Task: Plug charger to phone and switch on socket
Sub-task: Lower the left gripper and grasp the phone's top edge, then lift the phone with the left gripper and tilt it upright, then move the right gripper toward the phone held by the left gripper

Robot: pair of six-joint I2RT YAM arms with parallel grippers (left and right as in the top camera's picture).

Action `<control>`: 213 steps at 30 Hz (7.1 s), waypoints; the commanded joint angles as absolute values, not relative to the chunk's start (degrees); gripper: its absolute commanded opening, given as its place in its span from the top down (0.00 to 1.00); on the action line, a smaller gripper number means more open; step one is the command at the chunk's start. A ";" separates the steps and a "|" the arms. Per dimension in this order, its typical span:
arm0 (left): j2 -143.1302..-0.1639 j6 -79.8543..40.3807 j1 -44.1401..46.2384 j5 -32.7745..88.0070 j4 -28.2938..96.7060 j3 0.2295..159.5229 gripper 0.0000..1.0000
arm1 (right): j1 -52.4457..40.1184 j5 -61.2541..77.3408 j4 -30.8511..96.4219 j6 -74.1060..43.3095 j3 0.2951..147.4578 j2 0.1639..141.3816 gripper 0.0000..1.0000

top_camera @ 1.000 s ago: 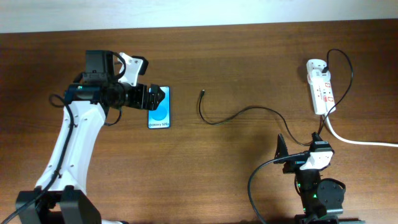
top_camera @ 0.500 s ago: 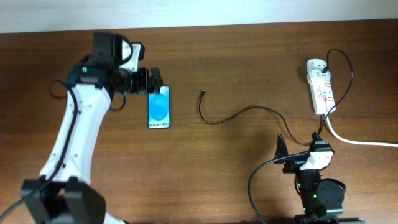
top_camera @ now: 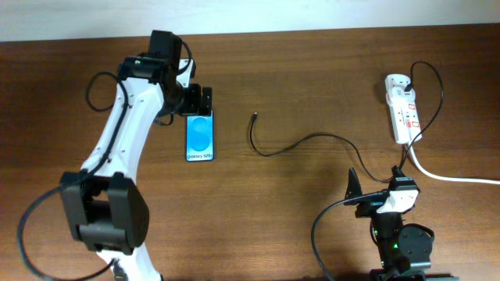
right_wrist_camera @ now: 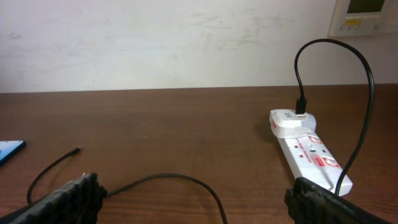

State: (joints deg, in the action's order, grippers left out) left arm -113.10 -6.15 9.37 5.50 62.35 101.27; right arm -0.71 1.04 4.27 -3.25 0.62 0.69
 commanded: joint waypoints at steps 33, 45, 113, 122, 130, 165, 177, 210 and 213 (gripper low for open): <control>-131.37 -10.55 12.93 -1.91 58.54 102.24 0.01 | -0.36 0.58 4.56 -3.42 0.32 0.40 0.02; -131.52 -10.41 12.86 -1.04 57.28 100.90 0.10 | -0.36 0.58 4.56 -3.42 0.32 0.40 0.02; -131.46 -39.86 4.32 56.40 79.31 115.39 1.00 | -0.36 0.58 4.56 -3.42 0.32 0.40 0.02; -131.46 -40.77 4.32 60.31 81.78 115.39 1.00 | -0.36 0.58 4.56 -3.42 0.32 0.40 0.01; -131.46 -40.75 4.34 67.81 81.76 115.39 1.00 | -0.36 0.58 4.56 -3.42 0.32 0.40 0.02; -131.46 -40.71 4.38 63.35 81.28 115.39 1.00 | -0.34 16.80 2.26 -10.22 10.39 6.13 0.02; -131.46 -40.25 4.38 61.58 81.28 115.39 1.00 | -0.34 20.43 20.58 -10.17 35.57 28.97 0.02; -131.46 -58.70 7.60 47.37 79.20 115.39 1.00 | -7.64 38.52 21.71 -34.68 53.36 74.63 0.12; -131.46 -62.96 10.44 38.98 78.76 115.39 1.00 | -11.38 37.19 18.09 -38.00 53.36 78.78 0.18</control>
